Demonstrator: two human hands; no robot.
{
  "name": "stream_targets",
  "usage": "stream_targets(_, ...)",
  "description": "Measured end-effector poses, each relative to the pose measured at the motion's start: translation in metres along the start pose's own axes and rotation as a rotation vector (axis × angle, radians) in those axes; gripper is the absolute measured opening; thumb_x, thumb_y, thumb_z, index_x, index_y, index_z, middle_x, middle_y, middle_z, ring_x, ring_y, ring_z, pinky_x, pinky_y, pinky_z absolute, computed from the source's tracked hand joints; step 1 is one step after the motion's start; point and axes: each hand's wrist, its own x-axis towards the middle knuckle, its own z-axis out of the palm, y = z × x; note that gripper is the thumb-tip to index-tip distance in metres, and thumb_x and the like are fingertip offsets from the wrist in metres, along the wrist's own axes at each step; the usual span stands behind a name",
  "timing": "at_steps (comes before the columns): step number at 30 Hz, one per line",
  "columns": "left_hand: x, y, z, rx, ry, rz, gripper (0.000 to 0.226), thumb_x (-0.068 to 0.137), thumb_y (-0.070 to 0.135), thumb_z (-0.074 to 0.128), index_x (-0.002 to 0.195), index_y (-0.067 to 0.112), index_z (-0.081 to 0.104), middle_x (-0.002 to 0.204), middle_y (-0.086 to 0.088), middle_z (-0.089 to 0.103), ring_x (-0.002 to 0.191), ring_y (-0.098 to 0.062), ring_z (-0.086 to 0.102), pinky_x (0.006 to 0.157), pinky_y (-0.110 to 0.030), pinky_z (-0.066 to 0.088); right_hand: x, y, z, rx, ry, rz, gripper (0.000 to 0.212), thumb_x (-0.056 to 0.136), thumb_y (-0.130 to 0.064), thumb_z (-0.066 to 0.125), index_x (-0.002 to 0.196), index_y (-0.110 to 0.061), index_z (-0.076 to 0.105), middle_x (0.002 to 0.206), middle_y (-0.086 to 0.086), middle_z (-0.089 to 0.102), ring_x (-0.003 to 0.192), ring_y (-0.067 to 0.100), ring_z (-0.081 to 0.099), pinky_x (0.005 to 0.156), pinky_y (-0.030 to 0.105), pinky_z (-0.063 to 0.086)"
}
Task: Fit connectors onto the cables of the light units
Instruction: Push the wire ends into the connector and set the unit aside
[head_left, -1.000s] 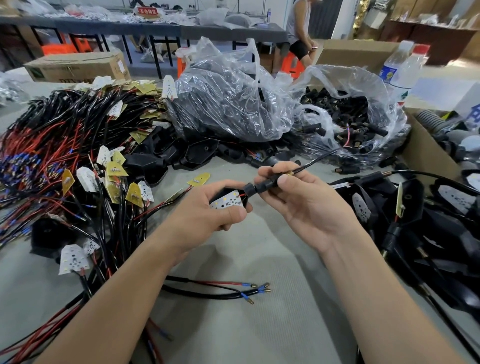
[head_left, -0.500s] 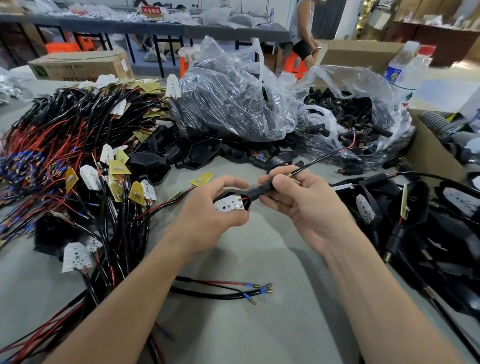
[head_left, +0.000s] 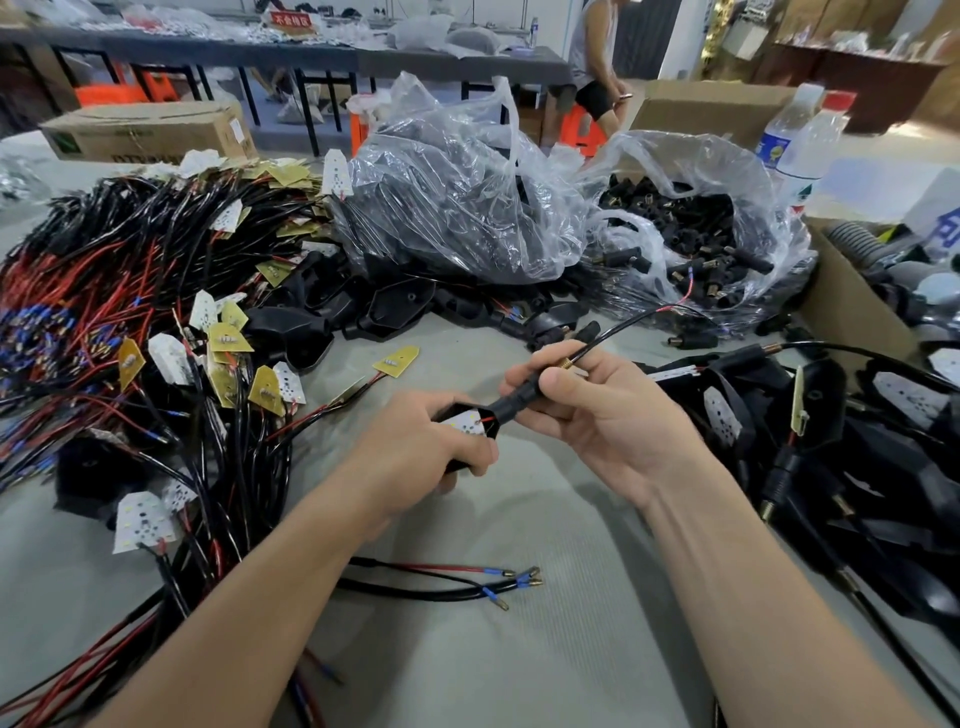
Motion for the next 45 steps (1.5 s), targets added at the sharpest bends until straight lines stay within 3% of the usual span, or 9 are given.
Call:
stream_targets(7, 0.003, -0.001, 0.006, -0.122, 0.075, 0.017, 0.023, 0.079, -0.006, 0.072, 0.099, 0.004, 0.068, 0.073, -0.013, 0.057, 0.046, -0.015, 0.036, 0.042, -0.022, 0.028, 0.001, 0.015, 0.017, -0.121, 0.063, 0.024, 0.015, 0.096, 0.004, 0.057, 0.107, -0.004, 0.064, 0.105, 0.014, 0.075, 0.096, 0.026, 0.074, 0.083, 0.037, 0.062)
stream_targets(13, 0.005, -0.002, 0.004, -0.111, 0.074, 0.044, 0.036, 0.081, 0.003, 0.077, 0.111, 0.014, 0.059, 0.070, -0.004, 0.064, 0.052, -0.017, 0.050, 0.051, -0.024, 0.041, 0.000, 0.012, 0.020, -0.159, 0.105, -0.042, 0.025, 0.088, 0.014, 0.061, 0.087, -0.010, 0.066, 0.089, 0.011, 0.075, 0.082, 0.024, 0.072, 0.076, 0.033, 0.061)
stream_targets(19, 0.006, -0.002, -0.007, -0.024, -0.020, 0.101, 0.017, 0.099, 0.005, 0.057, 0.094, 0.014, 0.071, 0.058, -0.001, 0.058, 0.050, -0.009, 0.046, 0.052, -0.017, 0.037, -0.001, 0.010, 0.019, -0.245, 0.109, -0.197, 0.041, 0.086, 0.015, 0.065, 0.073, -0.022, 0.074, 0.083, 0.011, 0.075, 0.080, 0.020, 0.068, 0.085, 0.037, 0.060)
stream_targets(26, 0.005, -0.005, -0.013, -0.067, -0.119, 0.119, 0.006, 0.097, 0.007, 0.063, 0.100, 0.008, 0.069, 0.078, -0.007, 0.070, 0.056, -0.013, 0.054, 0.053, -0.021, 0.039, -0.003, 0.007, 0.021, -0.370, 0.029, -0.279, 0.029, 0.084, 0.010, 0.067, 0.082, -0.018, 0.071, 0.088, 0.011, 0.074, 0.083, 0.022, 0.066, 0.087, 0.040, 0.054)
stream_targets(30, 0.001, -0.008, -0.020, -0.064, -0.340, 0.112, 0.020, 0.086, 0.016, 0.069, 0.103, 0.005, 0.067, 0.087, -0.014, 0.072, 0.063, -0.023, 0.062, 0.062, -0.029, 0.049, -0.007, 0.004, 0.022, -0.355, -0.187, -0.179, 0.014, 0.086, 0.004, 0.062, 0.096, -0.005, 0.065, 0.098, 0.030, 0.068, 0.081, 0.031, 0.064, 0.084, 0.048, 0.050)
stream_targets(34, -0.002, -0.007, -0.025, -0.259, -0.554, 0.027, 0.041, 0.093, 0.049, 0.063, 0.099, 0.009, 0.071, 0.090, -0.019, 0.072, 0.070, -0.031, 0.066, 0.063, -0.033, 0.054, -0.009, 0.006, 0.027, -0.209, -0.322, -0.039, 0.015, 0.090, -0.007, 0.057, 0.104, -0.005, 0.061, 0.092, 0.020, 0.068, 0.072, 0.031, 0.058, 0.072, 0.034, 0.051)
stream_targets(38, 0.004, -0.008, -0.013, -0.088, -0.115, -0.031, 0.074, 0.095, 0.072, 0.037, 0.071, 0.016, 0.078, 0.073, -0.013, 0.074, 0.057, -0.024, 0.063, 0.057, -0.030, 0.047, -0.013, 0.002, 0.023, -0.214, -0.387, 0.141, 0.020, 0.085, -0.006, 0.056, 0.102, -0.006, 0.067, 0.075, 0.018, 0.069, 0.072, 0.026, 0.065, 0.075, 0.031, 0.049)
stream_targets(41, 0.011, -0.006, -0.009, -0.187, 0.058, -0.026, 0.059, 0.099, 0.060, 0.046, 0.086, 0.014, 0.081, 0.079, -0.006, 0.077, 0.059, -0.012, 0.066, 0.052, -0.021, 0.047, -0.020, 0.002, 0.023, -0.291, -0.538, 0.299, 0.018, 0.089, -0.005, 0.053, 0.103, 0.000, 0.062, 0.069, 0.015, 0.067, 0.061, 0.016, 0.063, 0.061, 0.024, 0.049)
stream_targets(45, 0.013, -0.004, -0.018, -0.439, 0.130, 0.017, 0.028, 0.104, 0.029, 0.051, 0.104, 0.012, 0.073, 0.083, -0.002, 0.077, 0.067, -0.009, 0.068, 0.059, -0.016, 0.054, -0.023, 0.007, 0.027, -0.533, -0.675, 0.448, 0.025, 0.087, -0.006, 0.057, 0.108, 0.005, 0.064, 0.067, 0.012, 0.066, 0.069, 0.029, 0.056, 0.065, 0.036, 0.039)
